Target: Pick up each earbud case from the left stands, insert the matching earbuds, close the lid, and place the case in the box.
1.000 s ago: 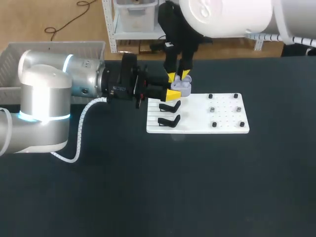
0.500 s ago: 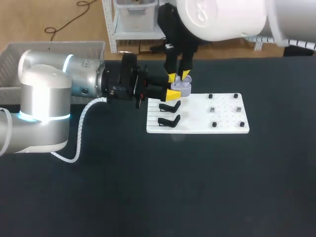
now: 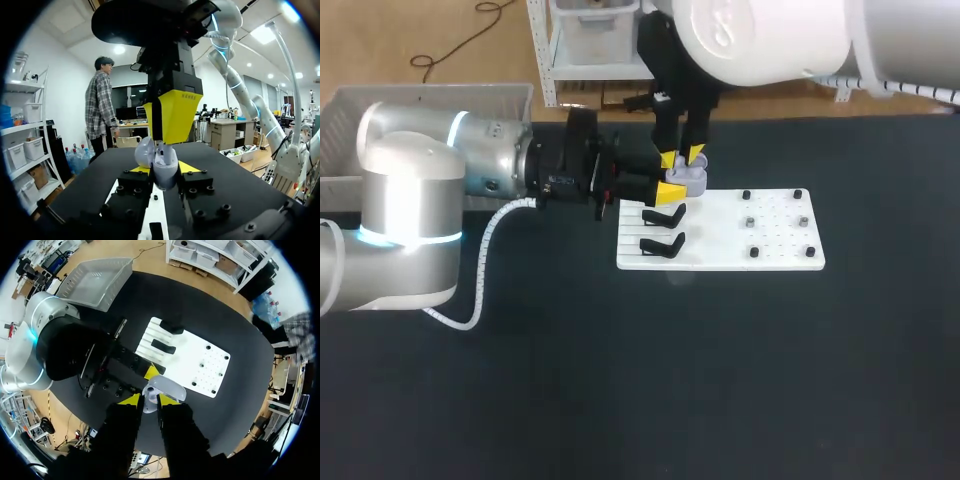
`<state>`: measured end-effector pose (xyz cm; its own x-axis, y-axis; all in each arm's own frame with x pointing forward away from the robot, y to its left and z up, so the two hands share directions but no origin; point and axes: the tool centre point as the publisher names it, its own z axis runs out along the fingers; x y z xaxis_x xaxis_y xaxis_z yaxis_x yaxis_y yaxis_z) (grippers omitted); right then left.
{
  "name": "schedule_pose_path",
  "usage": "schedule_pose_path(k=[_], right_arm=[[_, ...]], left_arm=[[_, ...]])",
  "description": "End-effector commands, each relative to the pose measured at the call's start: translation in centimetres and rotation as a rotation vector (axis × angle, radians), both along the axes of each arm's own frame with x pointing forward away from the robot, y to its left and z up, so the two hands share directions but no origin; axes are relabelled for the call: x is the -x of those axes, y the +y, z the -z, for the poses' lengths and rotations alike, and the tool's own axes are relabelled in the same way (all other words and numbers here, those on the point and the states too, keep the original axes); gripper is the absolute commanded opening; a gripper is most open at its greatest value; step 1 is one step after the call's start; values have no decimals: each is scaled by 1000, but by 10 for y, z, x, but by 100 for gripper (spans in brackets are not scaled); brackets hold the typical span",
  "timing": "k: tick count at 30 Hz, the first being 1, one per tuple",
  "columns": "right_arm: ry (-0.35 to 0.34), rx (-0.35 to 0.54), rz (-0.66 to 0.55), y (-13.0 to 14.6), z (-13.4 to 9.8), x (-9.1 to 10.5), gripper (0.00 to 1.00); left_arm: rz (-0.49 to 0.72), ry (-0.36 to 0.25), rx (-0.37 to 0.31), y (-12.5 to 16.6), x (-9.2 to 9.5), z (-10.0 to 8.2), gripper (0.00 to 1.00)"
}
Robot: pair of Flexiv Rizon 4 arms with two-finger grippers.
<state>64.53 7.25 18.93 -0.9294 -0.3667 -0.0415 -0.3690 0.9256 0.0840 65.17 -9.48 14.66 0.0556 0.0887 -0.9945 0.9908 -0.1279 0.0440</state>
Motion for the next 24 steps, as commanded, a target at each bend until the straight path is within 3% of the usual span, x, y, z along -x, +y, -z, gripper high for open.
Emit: schedule_pose_path(k=[1, 22, 23, 24], right_arm=[[0, 1, 4, -1, 3, -2, 0], [8, 13, -8, 0, 10, -5, 0], [9, 14, -9, 0, 10, -5, 12], [10, 15, -8, -1, 9, -5, 35]], left_arm=[[0, -1, 0, 0, 0, -1, 0], [0, -1, 0, 0, 0, -1, 0], [0, -1, 0, 0, 0, -1, 0], [0, -1, 0, 0, 0, -1, 0]])
